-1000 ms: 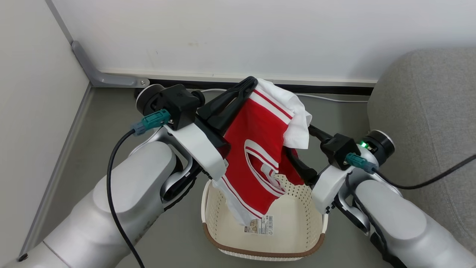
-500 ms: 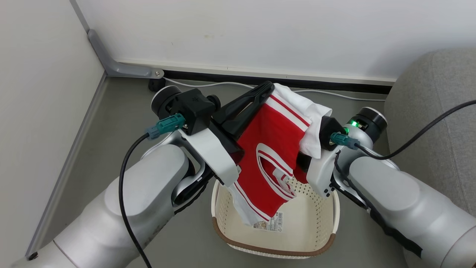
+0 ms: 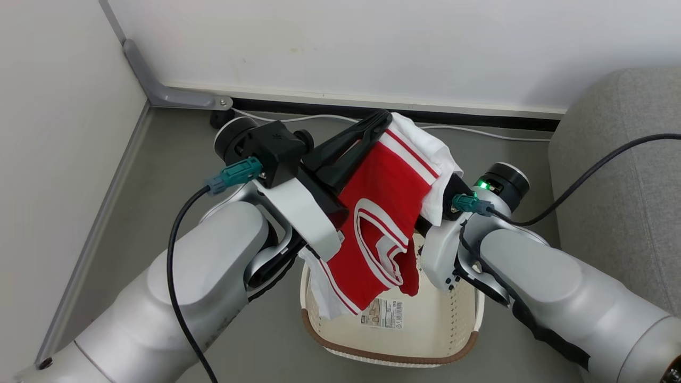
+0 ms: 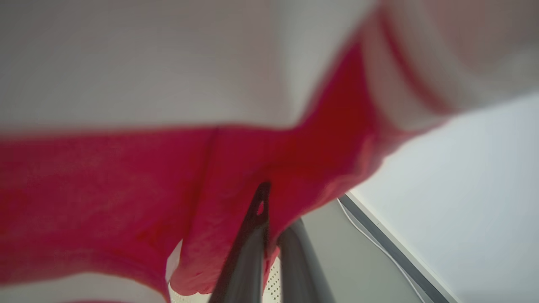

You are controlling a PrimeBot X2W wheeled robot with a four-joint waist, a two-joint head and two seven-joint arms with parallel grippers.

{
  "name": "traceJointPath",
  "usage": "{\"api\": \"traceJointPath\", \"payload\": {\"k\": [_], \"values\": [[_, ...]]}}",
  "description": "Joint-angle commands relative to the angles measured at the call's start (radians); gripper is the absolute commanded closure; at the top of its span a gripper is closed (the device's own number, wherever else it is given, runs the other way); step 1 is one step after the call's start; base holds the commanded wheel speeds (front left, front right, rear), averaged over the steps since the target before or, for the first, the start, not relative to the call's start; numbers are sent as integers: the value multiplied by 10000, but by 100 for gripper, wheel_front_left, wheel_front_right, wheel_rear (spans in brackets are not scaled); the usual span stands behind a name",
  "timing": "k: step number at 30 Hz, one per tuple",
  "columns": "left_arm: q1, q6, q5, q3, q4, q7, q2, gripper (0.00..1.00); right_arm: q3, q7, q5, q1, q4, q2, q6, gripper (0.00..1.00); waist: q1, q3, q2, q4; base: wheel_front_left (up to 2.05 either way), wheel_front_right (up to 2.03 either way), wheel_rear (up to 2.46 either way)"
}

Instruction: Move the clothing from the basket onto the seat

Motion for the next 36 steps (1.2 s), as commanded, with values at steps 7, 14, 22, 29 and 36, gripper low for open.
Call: {"api": "traceJointPath", "payload": {"k": [7, 14, 22, 29, 36], "values": [[-183, -6, 138, 651, 13, -105, 200, 0, -351, -103, -42, -48, -449, -210, 29, 100, 0, 8, -1, -282, 0, 0, 0], [16, -6, 148, 712, 120, -105, 204, 0, -697, -103, -237, 209, -645, -392, 29, 100, 0, -56, -1, -479, 0, 0, 0], [374, -6, 180, 715, 227, -105, 269, 0, -1232, -103, -462, 492, -794, -420, 29, 100, 0, -138, -1, -887, 0, 0, 0], [821, -6, 201, 797, 305, -105, 373, 0, -1822, -103, -781, 783, -1146, -480, 29, 100, 0, -174, -1, -1666, 0, 0, 0], [1242, -6, 286, 932, 429, -105, 388, 0, -2637, -103, -1035, 1043, -1584, -613, 29, 100, 0, -190, -1, -2558, 0, 0, 0]]}}
